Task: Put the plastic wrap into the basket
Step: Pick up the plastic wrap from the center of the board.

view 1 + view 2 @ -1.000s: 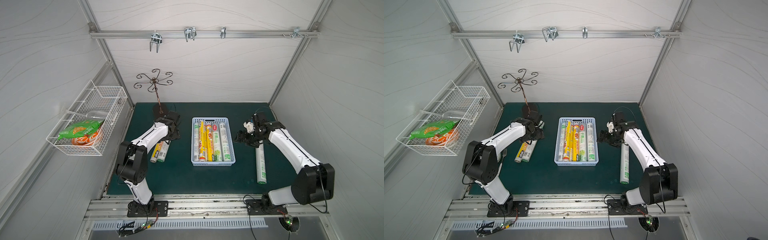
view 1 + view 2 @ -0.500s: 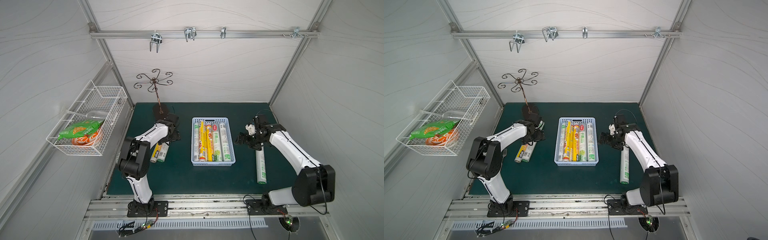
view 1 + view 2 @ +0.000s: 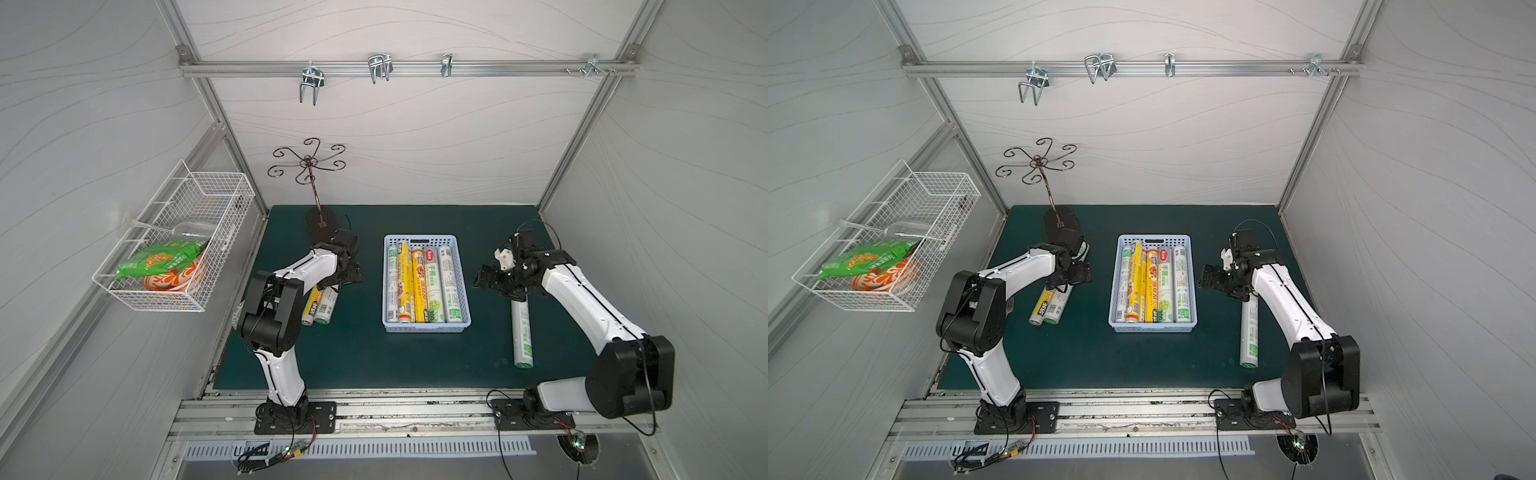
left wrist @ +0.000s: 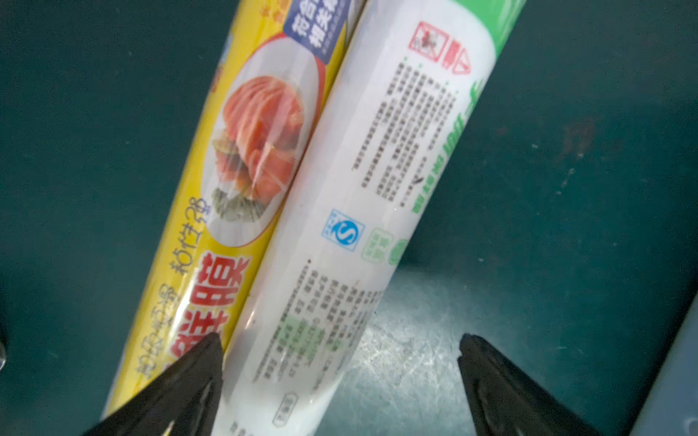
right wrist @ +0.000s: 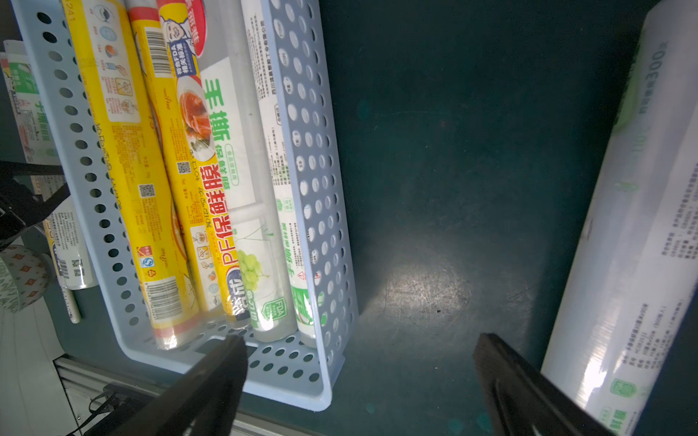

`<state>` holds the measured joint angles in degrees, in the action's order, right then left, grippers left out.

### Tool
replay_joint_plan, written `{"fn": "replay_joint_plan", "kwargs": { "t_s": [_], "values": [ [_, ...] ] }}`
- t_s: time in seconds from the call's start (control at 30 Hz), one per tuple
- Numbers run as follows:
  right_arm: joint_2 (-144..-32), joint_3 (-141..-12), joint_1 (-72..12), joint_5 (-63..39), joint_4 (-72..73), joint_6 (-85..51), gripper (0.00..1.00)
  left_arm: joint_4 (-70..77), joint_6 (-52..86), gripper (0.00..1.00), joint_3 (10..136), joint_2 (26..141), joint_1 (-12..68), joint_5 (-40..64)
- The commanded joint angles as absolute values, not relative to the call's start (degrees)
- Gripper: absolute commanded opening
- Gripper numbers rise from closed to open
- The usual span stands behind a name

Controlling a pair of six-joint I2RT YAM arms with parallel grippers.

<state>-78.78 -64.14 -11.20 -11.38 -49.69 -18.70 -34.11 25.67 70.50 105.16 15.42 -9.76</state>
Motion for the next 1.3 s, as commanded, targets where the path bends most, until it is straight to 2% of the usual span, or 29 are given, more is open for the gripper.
{"fn": "replay_joint_plan", "kwargs": {
  "t_s": [0.0, 0.47, 0.97, 1.27],
  "values": [
    [-77.3, -63.7, -10.9, -11.4, -49.7, -19.3, 0.99, -29.5, 24.2, 0.98, 69.8, 105.4, 16.7, -2.8],
    [-77.1, -63.8, -10.8, -11.8, -50.0, -18.9, 0.99, -33.4, 22.4, 0.91, 74.3, 109.0, 18.3, -4.2],
    [-76.9, -63.8, -10.8, -10.4, -50.5, -19.6, 0.99, -35.1, 21.5, 0.70, 77.4, 112.6, 18.3, -4.6],
    [-76.2, -63.2, -10.7, -8.8, -50.8, -20.6, 0.99, -34.1, 21.4, 0.53, 77.2, 112.9, 18.3, -2.7]
  ]
}}
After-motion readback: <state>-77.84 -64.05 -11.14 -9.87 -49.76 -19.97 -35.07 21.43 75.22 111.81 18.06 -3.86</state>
